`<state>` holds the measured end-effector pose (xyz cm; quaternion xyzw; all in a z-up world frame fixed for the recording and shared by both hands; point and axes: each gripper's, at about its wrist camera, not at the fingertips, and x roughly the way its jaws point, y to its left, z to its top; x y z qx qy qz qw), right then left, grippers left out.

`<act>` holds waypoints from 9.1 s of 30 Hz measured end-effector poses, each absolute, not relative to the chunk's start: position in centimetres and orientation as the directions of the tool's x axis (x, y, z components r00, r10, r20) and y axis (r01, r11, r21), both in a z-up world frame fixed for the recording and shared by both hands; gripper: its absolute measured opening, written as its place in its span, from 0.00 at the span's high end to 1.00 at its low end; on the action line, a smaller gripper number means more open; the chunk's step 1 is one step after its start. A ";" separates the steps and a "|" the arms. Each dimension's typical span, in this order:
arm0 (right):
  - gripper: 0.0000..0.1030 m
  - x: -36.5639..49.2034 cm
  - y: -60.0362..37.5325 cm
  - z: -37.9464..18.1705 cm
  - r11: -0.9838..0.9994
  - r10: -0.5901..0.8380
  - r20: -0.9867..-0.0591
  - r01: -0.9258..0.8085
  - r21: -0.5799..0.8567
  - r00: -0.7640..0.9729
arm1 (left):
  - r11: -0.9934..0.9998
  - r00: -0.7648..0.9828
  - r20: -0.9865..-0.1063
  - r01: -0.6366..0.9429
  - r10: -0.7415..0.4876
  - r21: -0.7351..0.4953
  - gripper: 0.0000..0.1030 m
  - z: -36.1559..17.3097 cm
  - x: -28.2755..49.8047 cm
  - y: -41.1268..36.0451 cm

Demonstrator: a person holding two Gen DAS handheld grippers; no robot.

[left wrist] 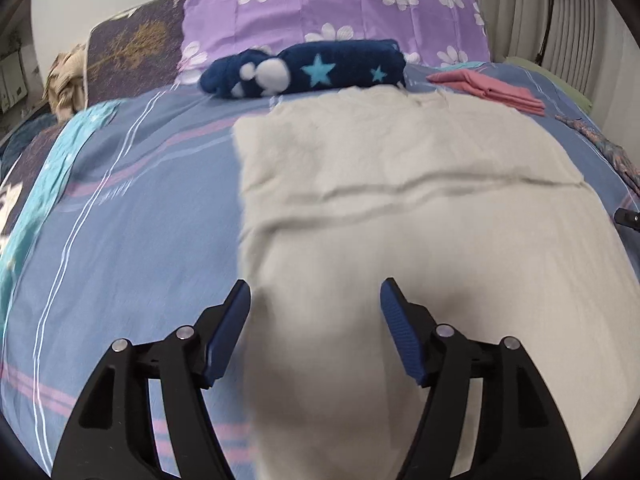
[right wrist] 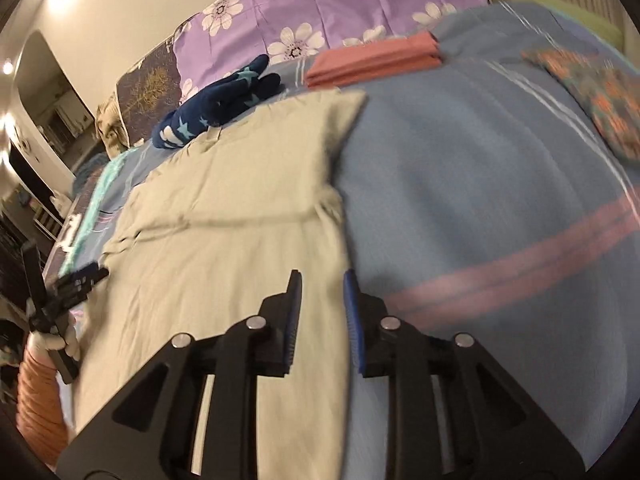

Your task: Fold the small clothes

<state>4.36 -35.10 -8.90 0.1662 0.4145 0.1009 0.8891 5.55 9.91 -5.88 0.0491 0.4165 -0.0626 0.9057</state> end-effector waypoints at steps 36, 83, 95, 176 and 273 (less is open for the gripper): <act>0.97 -14.1 -36.1 -7.8 0.700 0.631 -0.480 -0.180 0.691 0.609 | 0.854 0.652 -0.565 0.285 -0.506 -0.435 0.96 -3.7 -14.6 13.6; 0.96 13.5 -36.5 -6.2 0.824 0.446 -0.568 -0.069 0.562 0.692 | 0.871 0.757 -0.565 0.010 -0.327 -0.491 0.96 -2.3 10.4 12.9; 0.74 11.5 -36.3 -7.5 0.845 0.471 -0.619 -0.121 0.520 0.628 | 0.873 0.712 -0.604 0.027 -0.359 -0.488 0.80 -4.4 9.2 14.3; 0.75 4.1 -38.6 -11.1 0.755 0.654 -0.595 -0.360 0.548 0.468 | 0.824 0.355 -0.790 0.476 -0.500 -0.308 0.49 -4.3 11.1 -23.3; 0.79 4.8 -32.0 -10.2 0.924 0.366 -0.774 -0.304 0.233 0.517 | 0.835 0.449 -0.721 0.428 -0.528 -0.345 0.57 -2.1 3.0 -11.3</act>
